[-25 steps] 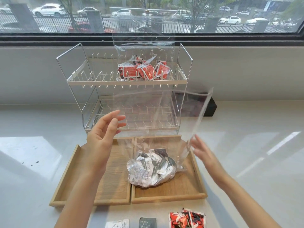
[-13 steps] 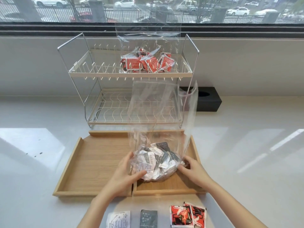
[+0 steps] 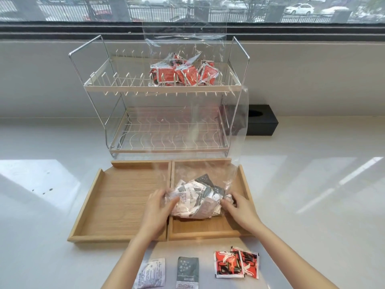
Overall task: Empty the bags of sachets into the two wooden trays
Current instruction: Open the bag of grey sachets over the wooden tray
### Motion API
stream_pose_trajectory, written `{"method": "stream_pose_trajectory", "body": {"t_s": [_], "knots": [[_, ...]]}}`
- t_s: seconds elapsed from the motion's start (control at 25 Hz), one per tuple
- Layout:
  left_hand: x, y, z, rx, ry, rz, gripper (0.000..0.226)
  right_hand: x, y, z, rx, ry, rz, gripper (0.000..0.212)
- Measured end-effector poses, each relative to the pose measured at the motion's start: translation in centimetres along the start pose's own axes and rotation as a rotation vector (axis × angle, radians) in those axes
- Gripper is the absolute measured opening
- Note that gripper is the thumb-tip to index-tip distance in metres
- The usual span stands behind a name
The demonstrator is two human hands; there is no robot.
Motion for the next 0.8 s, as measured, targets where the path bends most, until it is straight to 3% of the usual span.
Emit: {"method": "stream_pose_trajectory", "body": {"t_s": [0.2,0.44,0.56,0.68,0.76,0.8], "knots": [[-1.0,-0.8,-1.0,-0.02,-0.073,-0.067,0.019,-2.2,0.3,-2.8,0.052,-0.038,0.172,0.03],[1.5,-0.7,-3.1,-0.054,0.037,0.016,0.028,-2.2,-2.3,-4.5,0.196,-0.03,0.232,0.041],[1.9,-0.1,-3.9,-0.195,0.107,-0.145,0.057,-1.2,-3.9,-5.0,0.306,0.029,0.39,0.04],[2.9,0.0,-5.5,-0.232,0.302,-0.251,0.079,-1.5,-4.7,-5.0,0.315,0.049,0.578,0.04],[3.9,0.1,-6.2,-0.171,0.401,-0.13,0.088,-1.8,-4.7,-5.3,0.273,0.099,0.584,0.043],[3.9,0.0,-6.1,-0.102,0.369,-0.026,0.087,-1.8,-4.7,-5.5,0.255,0.111,0.563,0.044]]}}
Point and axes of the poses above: each hand's wrist, its own z-axis towards the middle knuckle, its own x-axis out of the palm, y = z × x, the point moved 9 cm from there along z, towards the middle knuckle, and after that the axes turned 1 degree about x, right-handed, at the moved point
